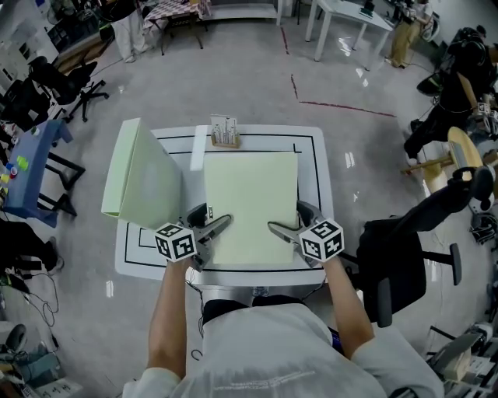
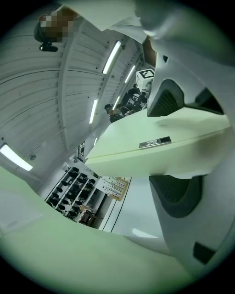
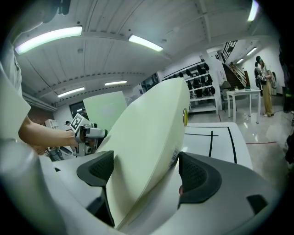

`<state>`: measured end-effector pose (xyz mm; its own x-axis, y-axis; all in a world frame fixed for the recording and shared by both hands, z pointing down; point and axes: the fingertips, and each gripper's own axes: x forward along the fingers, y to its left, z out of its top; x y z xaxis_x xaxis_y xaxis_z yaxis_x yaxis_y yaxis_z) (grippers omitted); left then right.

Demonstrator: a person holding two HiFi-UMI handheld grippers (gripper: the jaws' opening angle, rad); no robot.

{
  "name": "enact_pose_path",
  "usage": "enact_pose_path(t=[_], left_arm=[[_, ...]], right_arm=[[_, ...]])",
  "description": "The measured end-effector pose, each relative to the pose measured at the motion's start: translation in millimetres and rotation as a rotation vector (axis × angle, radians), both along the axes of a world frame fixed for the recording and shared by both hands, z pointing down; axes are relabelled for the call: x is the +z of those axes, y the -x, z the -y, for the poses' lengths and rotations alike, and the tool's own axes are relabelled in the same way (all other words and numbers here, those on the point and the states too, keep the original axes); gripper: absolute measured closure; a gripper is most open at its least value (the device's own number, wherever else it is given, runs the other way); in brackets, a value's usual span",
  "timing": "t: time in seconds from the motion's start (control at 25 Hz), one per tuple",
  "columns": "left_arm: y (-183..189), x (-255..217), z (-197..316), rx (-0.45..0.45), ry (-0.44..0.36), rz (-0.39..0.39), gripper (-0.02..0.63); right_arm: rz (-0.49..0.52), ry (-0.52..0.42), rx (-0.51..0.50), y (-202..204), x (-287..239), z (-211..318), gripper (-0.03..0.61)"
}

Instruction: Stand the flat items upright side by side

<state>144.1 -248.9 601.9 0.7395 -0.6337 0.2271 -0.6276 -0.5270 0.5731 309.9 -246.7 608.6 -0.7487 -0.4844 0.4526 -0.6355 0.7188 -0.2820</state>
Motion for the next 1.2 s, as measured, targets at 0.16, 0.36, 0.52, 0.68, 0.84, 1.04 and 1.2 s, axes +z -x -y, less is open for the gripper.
enact_pose_path(t=[0.16,0.36,0.52,0.68,0.84,1.04,1.2], left_arm=[[2.8,3.4,5.6,-0.022,0.055,-0.102,0.219],[-0.9,20.7,2.4,-0.007,0.172,-0.168,0.218],[-0.6,28.1,-4.6,0.011,0.190,-0.196,0.223],[0.9,29.0,-4.7,0.003,0.162,-0.198,0.241],[3.4,30.0,-7.5,-0.007,0.128,-0.188,0.250],[3.1,28.7,-11.9,0.004,0.114,-0.186,0.250],[3.3,26.1,-14.1,0.033,0.080,-0.154,0.250]], right_arm=[[-0.019,-0.007,-0.037,-1.4,4.6,-5.0,0.146],[-0.072,-0.045,-0.092,4.0,6.8,-9.5,0.146],[-0.058,-0.004,-0.102,1.6,12.6,-11.5,0.146],[-0.032,0.032,-0.092,1.1,14.4,-9.3,0.144],[0.009,0.103,-0.080,-0.7,20.5,-4.8,0.143],[0.098,0.218,-0.037,-0.6,27.6,3.3,0.143],[0.186,0.292,-0.026,1.7,28.9,4.6,0.143]])
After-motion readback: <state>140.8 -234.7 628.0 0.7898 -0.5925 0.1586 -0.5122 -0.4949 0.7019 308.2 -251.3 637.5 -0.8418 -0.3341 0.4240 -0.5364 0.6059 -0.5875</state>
